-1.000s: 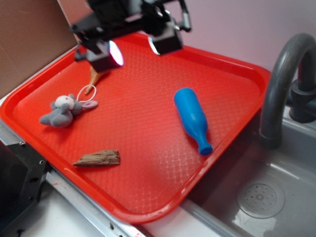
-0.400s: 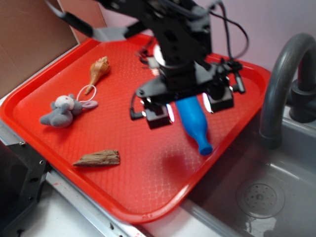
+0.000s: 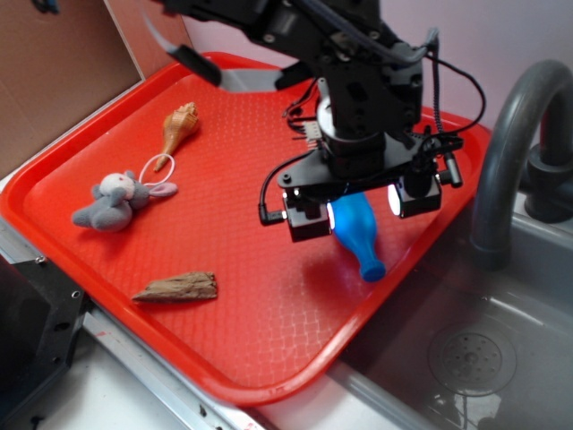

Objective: Grab the blue bottle.

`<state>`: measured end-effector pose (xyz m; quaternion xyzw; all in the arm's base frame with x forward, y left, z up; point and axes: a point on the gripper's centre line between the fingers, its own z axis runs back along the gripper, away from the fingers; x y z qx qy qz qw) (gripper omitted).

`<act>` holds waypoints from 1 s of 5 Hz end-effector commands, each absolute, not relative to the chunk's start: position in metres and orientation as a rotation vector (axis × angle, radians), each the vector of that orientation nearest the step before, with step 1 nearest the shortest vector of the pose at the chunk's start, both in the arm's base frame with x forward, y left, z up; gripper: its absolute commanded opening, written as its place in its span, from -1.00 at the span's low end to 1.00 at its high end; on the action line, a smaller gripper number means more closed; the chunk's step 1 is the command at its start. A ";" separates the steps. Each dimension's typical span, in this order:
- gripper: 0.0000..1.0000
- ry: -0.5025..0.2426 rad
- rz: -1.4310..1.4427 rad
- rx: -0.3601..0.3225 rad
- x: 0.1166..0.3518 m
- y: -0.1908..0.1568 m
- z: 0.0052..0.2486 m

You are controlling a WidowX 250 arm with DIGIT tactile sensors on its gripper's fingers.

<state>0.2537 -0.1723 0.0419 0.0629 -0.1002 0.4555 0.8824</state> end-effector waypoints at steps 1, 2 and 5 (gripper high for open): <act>1.00 -0.208 0.974 0.120 0.277 -0.146 0.036; 1.00 -0.173 0.965 0.128 0.279 -0.140 0.024; -1.00 -0.162 0.936 0.069 0.274 -0.128 0.054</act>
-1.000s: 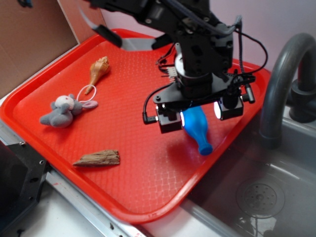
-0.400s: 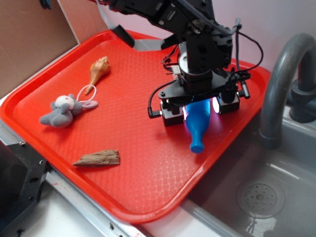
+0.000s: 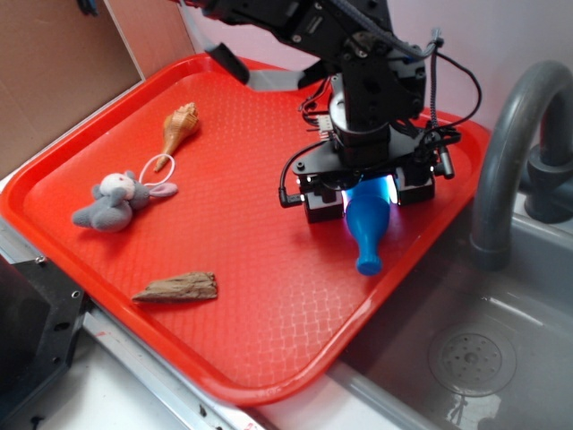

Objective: Grab the blue bottle.

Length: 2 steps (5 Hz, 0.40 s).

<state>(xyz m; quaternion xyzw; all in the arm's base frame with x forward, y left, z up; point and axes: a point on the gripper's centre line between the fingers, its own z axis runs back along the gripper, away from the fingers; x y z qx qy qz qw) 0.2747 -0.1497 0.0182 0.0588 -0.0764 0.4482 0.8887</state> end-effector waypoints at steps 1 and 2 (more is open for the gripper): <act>-1.00 -0.151 0.843 -0.080 0.265 -0.101 0.101; -1.00 -0.063 0.644 -0.235 0.257 -0.068 0.143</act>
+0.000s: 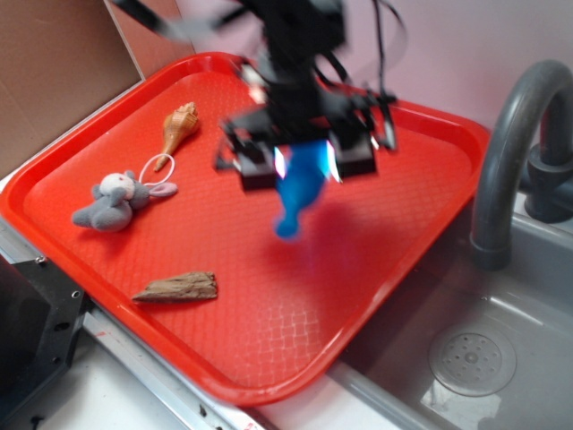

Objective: Grab the blue bottle.

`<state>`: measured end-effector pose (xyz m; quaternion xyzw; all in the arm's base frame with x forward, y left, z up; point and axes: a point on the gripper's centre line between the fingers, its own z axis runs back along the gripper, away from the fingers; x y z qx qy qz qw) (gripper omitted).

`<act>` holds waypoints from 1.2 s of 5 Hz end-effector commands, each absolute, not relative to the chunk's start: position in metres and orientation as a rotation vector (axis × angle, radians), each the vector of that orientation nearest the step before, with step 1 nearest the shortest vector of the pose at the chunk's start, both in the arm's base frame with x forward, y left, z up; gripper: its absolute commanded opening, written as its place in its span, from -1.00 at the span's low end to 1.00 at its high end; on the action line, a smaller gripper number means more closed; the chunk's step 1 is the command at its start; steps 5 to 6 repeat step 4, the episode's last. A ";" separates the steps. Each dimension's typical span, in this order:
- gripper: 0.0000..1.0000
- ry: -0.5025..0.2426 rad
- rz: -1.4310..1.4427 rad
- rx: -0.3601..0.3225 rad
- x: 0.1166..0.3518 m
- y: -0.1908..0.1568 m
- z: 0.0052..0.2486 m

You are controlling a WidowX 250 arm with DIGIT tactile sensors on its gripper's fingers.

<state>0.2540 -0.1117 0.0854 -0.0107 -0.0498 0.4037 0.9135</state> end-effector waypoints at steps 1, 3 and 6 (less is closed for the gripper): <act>-1.00 -0.123 0.595 -0.198 0.236 -0.038 0.183; -1.00 -0.219 0.697 -0.084 0.205 -0.006 0.208; -1.00 -0.203 0.725 -0.035 0.213 -0.002 0.198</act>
